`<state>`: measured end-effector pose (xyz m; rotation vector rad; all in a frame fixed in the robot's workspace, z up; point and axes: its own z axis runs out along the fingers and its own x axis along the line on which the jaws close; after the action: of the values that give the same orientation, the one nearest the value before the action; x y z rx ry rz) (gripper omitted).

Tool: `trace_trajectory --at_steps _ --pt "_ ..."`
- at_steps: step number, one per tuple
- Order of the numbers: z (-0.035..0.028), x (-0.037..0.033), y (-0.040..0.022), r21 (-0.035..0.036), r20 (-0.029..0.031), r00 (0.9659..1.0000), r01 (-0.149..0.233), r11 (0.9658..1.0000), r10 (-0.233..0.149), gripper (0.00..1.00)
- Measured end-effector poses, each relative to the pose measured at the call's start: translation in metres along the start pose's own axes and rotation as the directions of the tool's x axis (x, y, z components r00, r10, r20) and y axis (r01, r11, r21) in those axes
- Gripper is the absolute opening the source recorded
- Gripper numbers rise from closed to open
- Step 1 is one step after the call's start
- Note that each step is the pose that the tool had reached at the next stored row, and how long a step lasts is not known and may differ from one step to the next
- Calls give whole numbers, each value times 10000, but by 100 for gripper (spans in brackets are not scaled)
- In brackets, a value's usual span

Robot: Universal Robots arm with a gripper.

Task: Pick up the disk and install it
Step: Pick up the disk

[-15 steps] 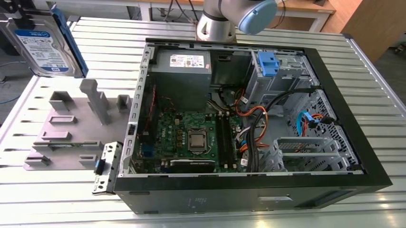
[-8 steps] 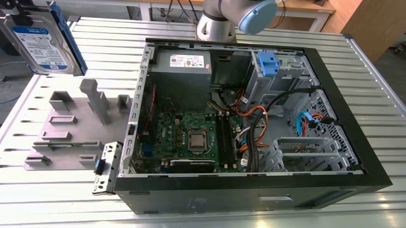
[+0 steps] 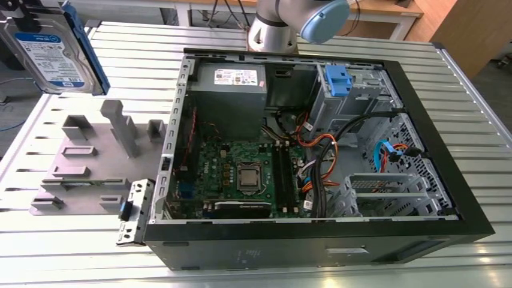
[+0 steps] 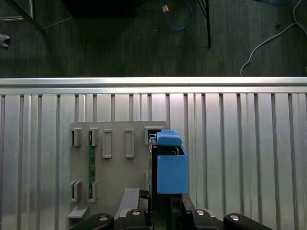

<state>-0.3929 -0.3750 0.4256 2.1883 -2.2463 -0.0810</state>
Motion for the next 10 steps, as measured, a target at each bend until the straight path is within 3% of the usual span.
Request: trace_trajectory --at_steps 5,10 --pt "-1 0 0 0 1 10000 0 10000 0 35" --pt "-51 -2 2 -1 0 10000 0 10000 0 35"
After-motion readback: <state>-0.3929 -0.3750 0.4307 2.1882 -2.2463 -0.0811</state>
